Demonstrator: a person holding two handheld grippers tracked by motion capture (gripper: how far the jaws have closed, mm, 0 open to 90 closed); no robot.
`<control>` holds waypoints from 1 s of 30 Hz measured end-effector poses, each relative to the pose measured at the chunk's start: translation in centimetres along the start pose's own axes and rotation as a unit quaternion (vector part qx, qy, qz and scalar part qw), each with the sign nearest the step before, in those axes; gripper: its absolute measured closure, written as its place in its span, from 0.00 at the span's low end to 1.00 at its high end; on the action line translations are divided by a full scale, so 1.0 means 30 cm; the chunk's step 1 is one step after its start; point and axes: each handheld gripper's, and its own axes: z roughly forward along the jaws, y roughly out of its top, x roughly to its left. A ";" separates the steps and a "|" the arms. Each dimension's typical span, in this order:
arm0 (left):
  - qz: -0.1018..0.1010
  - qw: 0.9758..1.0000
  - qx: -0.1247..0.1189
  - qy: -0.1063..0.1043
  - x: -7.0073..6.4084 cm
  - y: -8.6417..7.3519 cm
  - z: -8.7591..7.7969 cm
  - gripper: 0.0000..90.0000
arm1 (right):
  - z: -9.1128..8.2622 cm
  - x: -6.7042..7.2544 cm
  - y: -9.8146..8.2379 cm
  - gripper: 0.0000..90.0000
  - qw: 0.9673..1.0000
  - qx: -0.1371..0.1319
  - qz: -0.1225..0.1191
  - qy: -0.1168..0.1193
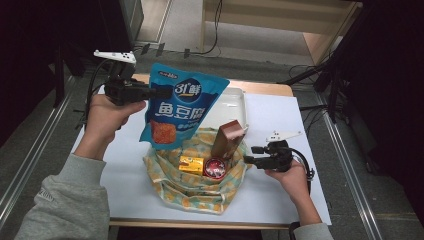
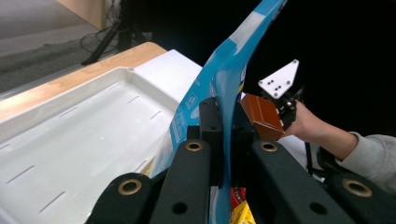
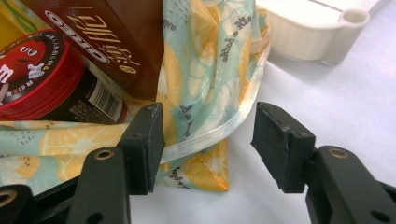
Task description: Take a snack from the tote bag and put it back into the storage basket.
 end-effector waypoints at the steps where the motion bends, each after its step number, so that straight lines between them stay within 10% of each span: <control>1: 0.000 1.000 0.001 0.005 0.000 0.003 -0.006 0.99 | 0.000 0.000 0.000 0.49 1.000 0.000 0.000 0.001; 30: -0.024 0.998 -0.009 0.051 0.128 0.101 -0.077 0.99 | 0.020 0.013 0.023 0.49 1.000 0.000 -0.011 0.014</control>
